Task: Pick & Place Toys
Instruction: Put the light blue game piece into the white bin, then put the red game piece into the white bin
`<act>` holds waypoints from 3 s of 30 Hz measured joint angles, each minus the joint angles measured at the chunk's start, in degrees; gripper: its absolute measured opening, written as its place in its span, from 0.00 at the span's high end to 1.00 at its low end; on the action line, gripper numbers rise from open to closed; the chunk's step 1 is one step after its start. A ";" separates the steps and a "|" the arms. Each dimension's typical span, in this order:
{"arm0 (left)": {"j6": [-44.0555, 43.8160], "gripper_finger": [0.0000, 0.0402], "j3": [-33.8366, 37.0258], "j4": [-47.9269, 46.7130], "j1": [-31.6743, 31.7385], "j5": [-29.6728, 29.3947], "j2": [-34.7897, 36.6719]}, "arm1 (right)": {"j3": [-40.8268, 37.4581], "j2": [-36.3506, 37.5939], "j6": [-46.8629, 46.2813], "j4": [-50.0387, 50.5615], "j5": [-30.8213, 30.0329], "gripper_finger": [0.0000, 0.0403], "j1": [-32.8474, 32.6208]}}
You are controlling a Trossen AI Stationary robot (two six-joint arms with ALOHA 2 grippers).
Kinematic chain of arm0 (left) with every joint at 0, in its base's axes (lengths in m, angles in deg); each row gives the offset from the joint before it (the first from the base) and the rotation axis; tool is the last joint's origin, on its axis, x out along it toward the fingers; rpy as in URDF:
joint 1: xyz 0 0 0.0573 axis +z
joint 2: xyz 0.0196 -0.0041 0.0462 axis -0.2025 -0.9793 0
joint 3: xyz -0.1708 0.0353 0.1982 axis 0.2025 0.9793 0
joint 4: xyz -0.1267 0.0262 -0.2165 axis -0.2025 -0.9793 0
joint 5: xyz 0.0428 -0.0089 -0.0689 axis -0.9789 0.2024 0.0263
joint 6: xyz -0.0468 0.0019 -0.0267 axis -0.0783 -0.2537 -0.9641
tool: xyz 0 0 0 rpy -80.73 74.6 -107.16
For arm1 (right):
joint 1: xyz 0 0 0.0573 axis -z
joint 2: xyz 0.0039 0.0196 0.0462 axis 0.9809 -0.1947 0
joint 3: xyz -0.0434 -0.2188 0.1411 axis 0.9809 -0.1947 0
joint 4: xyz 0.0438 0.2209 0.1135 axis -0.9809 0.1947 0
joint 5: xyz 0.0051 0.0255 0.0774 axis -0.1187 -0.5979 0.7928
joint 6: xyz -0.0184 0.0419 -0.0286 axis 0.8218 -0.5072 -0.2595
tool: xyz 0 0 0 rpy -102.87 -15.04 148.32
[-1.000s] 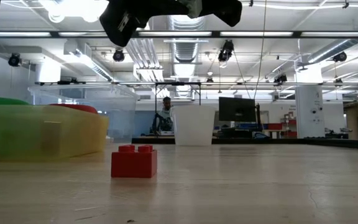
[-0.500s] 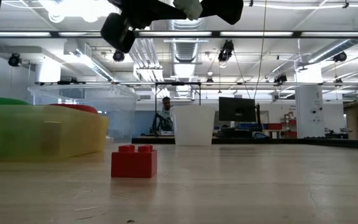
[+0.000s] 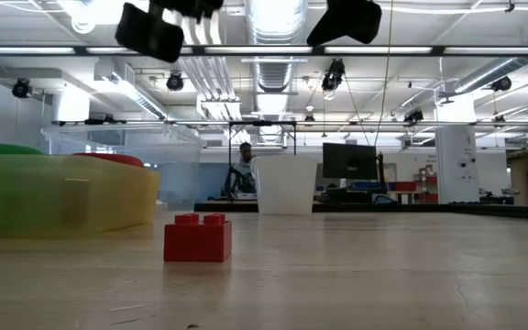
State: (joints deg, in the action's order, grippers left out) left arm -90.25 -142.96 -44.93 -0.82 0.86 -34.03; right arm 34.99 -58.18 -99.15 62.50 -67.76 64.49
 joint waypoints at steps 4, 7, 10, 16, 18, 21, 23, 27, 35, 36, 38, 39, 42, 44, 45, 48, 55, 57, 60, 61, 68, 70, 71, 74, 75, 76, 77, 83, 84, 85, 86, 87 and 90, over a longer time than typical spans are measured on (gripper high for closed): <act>4.15 0.75 -0.17 -2.87 -4.01 3.22 1.10 | -0.09 0.00 0.19 0.98 0.00 0.14 -0.24; 6.19 0.75 -2.61 -13.14 -8.24 1.60 1.38 | -0.29 0.00 0.22 0.97 -0.01 0.14 -0.24; 6.48 0.75 -6.02 -27.80 -12.50 -2.07 1.38 | -0.55 0.00 0.66 0.98 -0.02 0.14 -0.22; 5.39 0.75 -9.86 -45.83 -22.49 -7.43 1.42 | -0.57 0.00 1.04 0.85 -0.02 0.14 -0.24; 5.07 0.75 -9.84 -47.06 -26.40 -8.31 1.41 | -0.57 0.00 1.04 0.78 -0.02 0.14 -0.24; 4.75 0.75 -9.37 -47.15 -32.65 -11.89 1.42 | -0.57 0.00 1.04 0.65 -0.02 0.14 -0.24; 2.89 0.75 -8.96 -48.66 -36.56 -15.58 1.40 | -0.57 -0.02 0.51 0.59 -0.04 0.14 -0.35; -7.72 0.75 -8.15 -55.18 -41.89 -17.71 1.40 | -0.57 -0.02 -1.13 0.42 -0.02 0.14 -0.39; -33.99 0.75 -2.26 -54.66 -44.69 -10.16 1.18 | -0.57 -0.07 -1.92 0.24 -0.04 0.14 -0.35; -35.73 0.75 -1.51 -53.82 -44.66 -10.19 1.15 | -0.57 -0.08 -1.92 0.24 -0.04 0.14 -0.35; -38.91 0.75 -0.25 -53.50 -44.64 -10.22 1.14 | -0.57 -0.09 -1.92 0.25 -0.04 0.14 -0.35; -40.37 0.75 0.39 -53.66 -44.66 -10.21 1.14 | -0.57 -0.09 -1.92 0.25 -0.04 0.14 -0.35; -42.18 0.75 2.28 -53.64 -44.80 -10.07 1.14 | -0.57 -0.09 -2.04 0.26 -0.04 0.14 -0.39; -43.14 0.75 3.20 -53.67 -44.77 -9.74 1.14 | -0.57 -0.09 -2.81 0.26 -0.02 0.14 -0.39; -43.59 0.75 3.53 -53.58 -44.77 -9.77 1.14 | -0.57 -0.09 -3.22 0.26 -0.02 0.14 -0.39; -43.27 0.75 3.80 -53.17 -44.77 -9.74 1.14 | -0.57 -0.09 -3.76 0.26 -0.04 0.14 -0.48; -43.19 0.75 3.89 -53.27 -44.77 -10.53 1.14 | -0.57 -0.09 -3.89 0.26 -0.04 0.14 -0.48; -43.03 0.75 3.91 -53.29 -44.77 -10.85 1.14 | -0.57 -0.09 -3.89 0.26 -0.04 0.14 -0.48; -43.05 0.75 3.93 -53.29 -44.77 -11.05 1.14 | -0.57 -0.09 -3.89 0.25 -0.04 0.14 -0.48; -43.05 0.75 3.93 -53.29 -44.77 -11.03 1.14 | -0.57 -0.09 -3.89 0.24 -0.04 0.14 -0.48; -43.25 0.72 3.93 -52.33 -44.77 -11.05 1.14 | -0.57 -0.09 -3.87 0.25 -0.04 0.14 -0.48; -43.29 0.68 3.93 -52.27 -44.77 -11.06 1.14 | -0.57 -0.09 -3.87 0.26 -0.04 0.14 -0.48; -43.69 0.65 3.93 -52.26 -44.77 -11.03 1.14 | -0.57 -0.09 -3.87 0.24 -0.04 0.14 -0.48; -45.88 0.54 3.93 -52.27 -44.77 -11.03 1.14 | -0.57 -0.09 -3.87 0.26 -0.04 0.14 -0.48; -46.42 0.50 3.93 -52.27 -44.77 -11.03 1.14 | -0.57 -0.09 -3.86 0.26 -0.04 0.14 -0.48; -46.70 0.46 3.93 -52.29 -44.77 -11.03 1.14 | -0.57 -0.09 -3.85 0.24 -0.04 0.14 -0.48; -46.70 0.42 3.93 -52.29 -44.77 -11.03 1.14 | -0.57 -0.09 -3.85 0.26 -0.04 0.14 -0.48; -46.72 0.20 3.92 -51.87 -44.77 -11.02 1.14 | -0.57 -0.09 -2.16 0.23 -0.04 0.14 -0.60; -46.72 0.17 3.87 -51.67 -44.77 -11.03 1.14 | -0.59 -0.09 -1.09 0.07 -0.04 0.14 -0.76; -46.72 0.15 3.76 -51.53 -44.73 -11.01 1.14 | -0.74 -0.09 0.22 -0.45 -0.04 0.14 -0.98; -46.72 0.13 3.75 -50.93 -44.73 -11.03 1.20 | -0.98 -0.20 1.47 -1.34 -0.04 0.14 -1.26; -46.72 0.11 3.75 -50.08 -44.73 -11.03 1.34 | -1.14 -0.40 2.69 -2.44 -0.02 0.14 -1.59; -46.72 0.08 3.75 -47.31 -44.72 -11.01 2.11 | -2.22 -1.22 7.07 -6.69 -0.01 0.14 -2.93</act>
State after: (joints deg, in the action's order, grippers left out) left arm -136.97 -139.20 -92.24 -45.54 -10.16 -31.91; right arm 32.77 -59.40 -92.08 55.81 -67.77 61.56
